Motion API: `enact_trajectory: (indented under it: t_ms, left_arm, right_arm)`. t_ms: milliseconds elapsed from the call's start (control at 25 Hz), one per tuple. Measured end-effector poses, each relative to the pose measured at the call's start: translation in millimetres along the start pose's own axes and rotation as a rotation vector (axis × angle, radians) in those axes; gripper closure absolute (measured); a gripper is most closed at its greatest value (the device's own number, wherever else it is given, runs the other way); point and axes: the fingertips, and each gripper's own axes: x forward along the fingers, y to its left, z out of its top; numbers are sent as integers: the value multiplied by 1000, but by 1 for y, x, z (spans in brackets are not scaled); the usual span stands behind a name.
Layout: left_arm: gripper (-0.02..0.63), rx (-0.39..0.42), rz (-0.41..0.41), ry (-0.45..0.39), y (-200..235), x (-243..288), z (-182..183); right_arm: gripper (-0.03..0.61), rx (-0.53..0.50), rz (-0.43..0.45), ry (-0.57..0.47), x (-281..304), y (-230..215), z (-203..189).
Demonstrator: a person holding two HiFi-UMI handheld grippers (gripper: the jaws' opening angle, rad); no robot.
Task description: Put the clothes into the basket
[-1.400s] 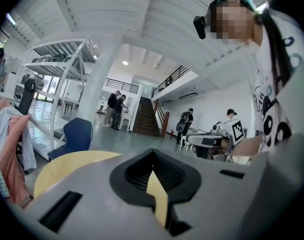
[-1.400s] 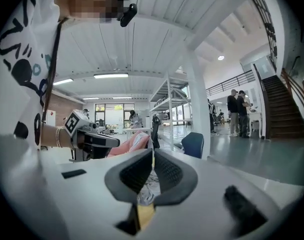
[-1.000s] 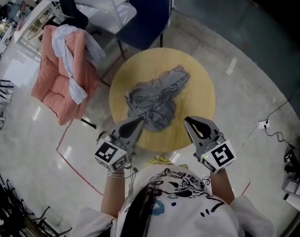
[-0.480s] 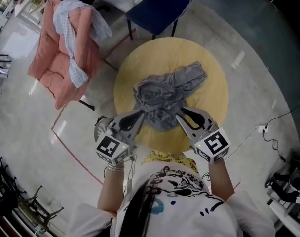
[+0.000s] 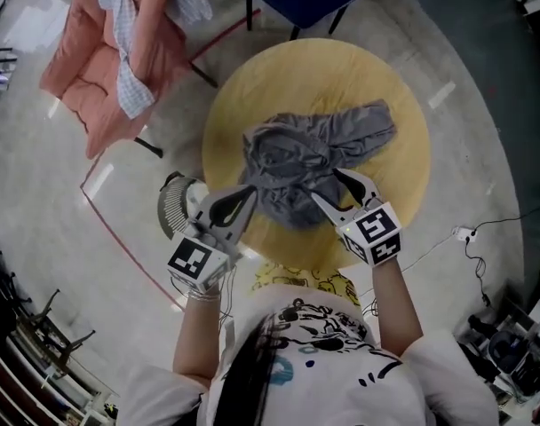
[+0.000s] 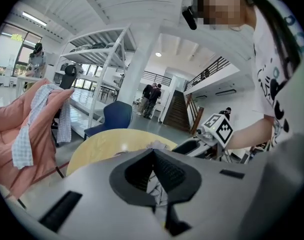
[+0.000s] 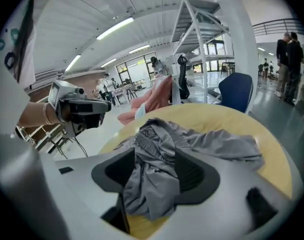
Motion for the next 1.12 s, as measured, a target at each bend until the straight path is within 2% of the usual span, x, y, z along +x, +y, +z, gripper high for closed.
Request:
enact_trajectory:
  t_ms: [160, 400, 560, 720, 760, 840, 880, 1000, 1120]
  left_arm:
    - [600, -36, 37, 11, 11, 2, -14]
    - [600, -91, 83, 13, 25, 7, -37]
    - [600, -115, 82, -1, 20, 13, -43]
    - [600, -122, 68, 6, 12, 14, -50]
    - [600, -123, 69, 10, 10, 14, -51]
    - [600, -123, 67, 17, 4, 13, -52]
    - [600, -123, 62, 18, 0, 13, -51]
    - [600, -117, 46, 22, -9, 12, -49]
    - [600, -97, 51, 24, -16, 8, -44]
  right_arm:
    - [336, -42, 40, 86, 34, -3, -19]
    - [336, -96, -6, 203, 67, -8, -44]
    - [336, -174, -58, 182, 74, -10, -46]
    - [339, -172, -76, 152, 74, -11, -44]
    - [356, -172, -74, 150, 74, -12, -44]
    - [488, -175, -65, 154, 74, -11, -44]
    - [511, -179, -61, 161, 75, -9, -44]
    - [526, -163, -54, 173, 73, -7, -42]
    - [528, -99, -45, 128, 59, -3, -29]
